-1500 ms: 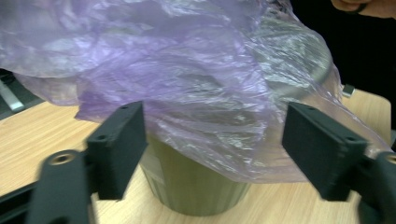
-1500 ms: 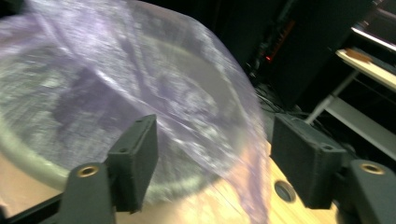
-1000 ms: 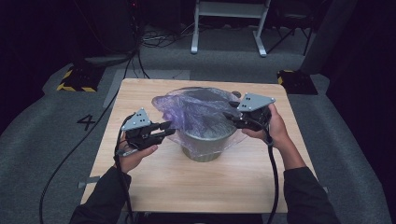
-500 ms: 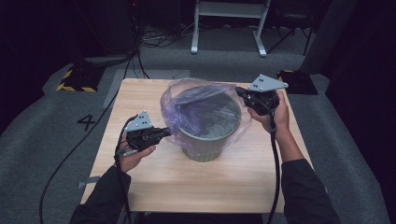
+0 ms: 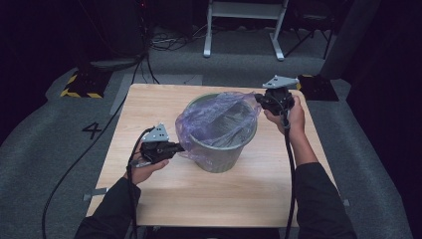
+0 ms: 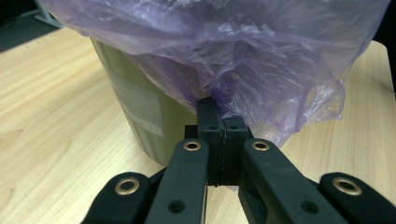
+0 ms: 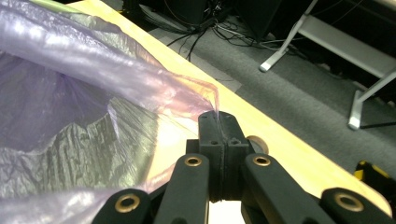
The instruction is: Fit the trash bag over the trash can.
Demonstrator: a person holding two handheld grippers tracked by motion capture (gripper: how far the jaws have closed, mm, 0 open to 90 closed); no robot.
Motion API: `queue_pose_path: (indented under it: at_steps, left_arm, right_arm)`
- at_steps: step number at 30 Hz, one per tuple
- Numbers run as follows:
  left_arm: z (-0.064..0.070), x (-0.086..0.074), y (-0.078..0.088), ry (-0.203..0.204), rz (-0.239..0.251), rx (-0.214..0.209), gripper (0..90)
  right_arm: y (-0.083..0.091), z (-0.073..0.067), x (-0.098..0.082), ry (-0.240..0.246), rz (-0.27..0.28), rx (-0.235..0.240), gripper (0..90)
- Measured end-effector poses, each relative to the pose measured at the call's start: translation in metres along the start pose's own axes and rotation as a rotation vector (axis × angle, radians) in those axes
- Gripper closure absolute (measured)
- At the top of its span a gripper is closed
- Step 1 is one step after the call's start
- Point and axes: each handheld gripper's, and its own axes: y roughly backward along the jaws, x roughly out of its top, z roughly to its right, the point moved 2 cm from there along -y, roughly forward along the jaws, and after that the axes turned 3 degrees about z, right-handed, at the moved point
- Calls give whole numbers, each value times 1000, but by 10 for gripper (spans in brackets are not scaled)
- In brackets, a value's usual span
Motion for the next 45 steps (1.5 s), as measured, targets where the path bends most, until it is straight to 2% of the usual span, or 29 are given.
queue_pose_path:
  at_steps: [4, 5, 6, 7, 8, 10, 13, 16, 21, 24, 26, 28, 29, 30, 31, 32, 35, 37, 39, 40, 41, 45]
  left_arm:
    - [1, -6, 1, -7, -23, 4, 897]
    - [1, -6, 3, -6, -22, 25, 892]
    - [1, -6, 3, -6, -22, 25, 834]
    - [1, -6, 7, 6, -14, 61, 834]
    - [1, -5, 15, 16, 15, 77, 593]
    - [1, -2, 26, 24, 45, 90, 454]
    - [3, 4, 46, 15, 97, 104, 242]
    - [7, 12, 64, -10, 131, 114, 150]
    - [12, 33, 90, -50, 196, 134, 153]
    - [14, 51, 97, -68, 217, 128, 154]
    - [15, 62, 97, -75, 240, 102, 154]
    - [18, 75, 92, -97, 228, 117, 156]
    - [19, 82, 88, -112, 222, 101, 156]
    - [19, 93, 78, -129, 201, 112, 156]
    - [19, 93, 78, -129, 201, 112, 159]
    - [17, 102, 71, -137, 184, 135, 161]
    - [6, 115, 57, -130, 155, 152, 187]
    - [-5, 120, 47, -134, 121, 211, 262]
    - [-18, 122, 37, -127, 86, 227, 319]
    - [-18, 122, 37, -127, 86, 227, 354]
    - [-34, 122, 30, -96, 60, 271, 463]
    - [-56, 118, 21, -49, 42, 260, 595]
  right_arm:
    - [6, 0, -8, 11, -31, -22, 900]
    - [9, 0, -10, 2, -27, -18, 900]
    - [9, 0, -10, 2, -27, -18, 900]
    - [11, 0, -11, 5, -19, -11, 900]
    - [18, -1, -14, 5, -8, -15, 900]
    - [23, -1, -16, -7, 13, 2, 900]
    - [28, -1, -18, -5, 31, -7, 900]
    - [32, 0, -19, -12, 42, -5, 900]
    - [37, 0, -18, -11, 67, -3, 889]
    - [37, -1, -17, -10, 79, 1, 875]
    - [37, -3, -16, -7, 78, 0, 873]
    - [37, -5, -15, -1, 79, 2, 873]
    - [36, -5, -15, 4, 78, 1, 873]
    - [36, -6, -14, 8, 79, 3, 873]
    - [35, -8, -14, 10, 80, 11, 873]
    - [35, -8, -14, 12, 79, 12, 874]
    - [33, -9, -14, 18, 74, 20, 874]
    - [32, -8, -14, 18, 70, 16, 874]
    - [30, -8, -14, 20, 67, 16, 874]
    - [30, -7, -14, 21, 63, 17, 874]
    - [29, -7, -15, 21, 59, 19, 874]
    - [24, -6, -16, 13, 43, 23, 874]
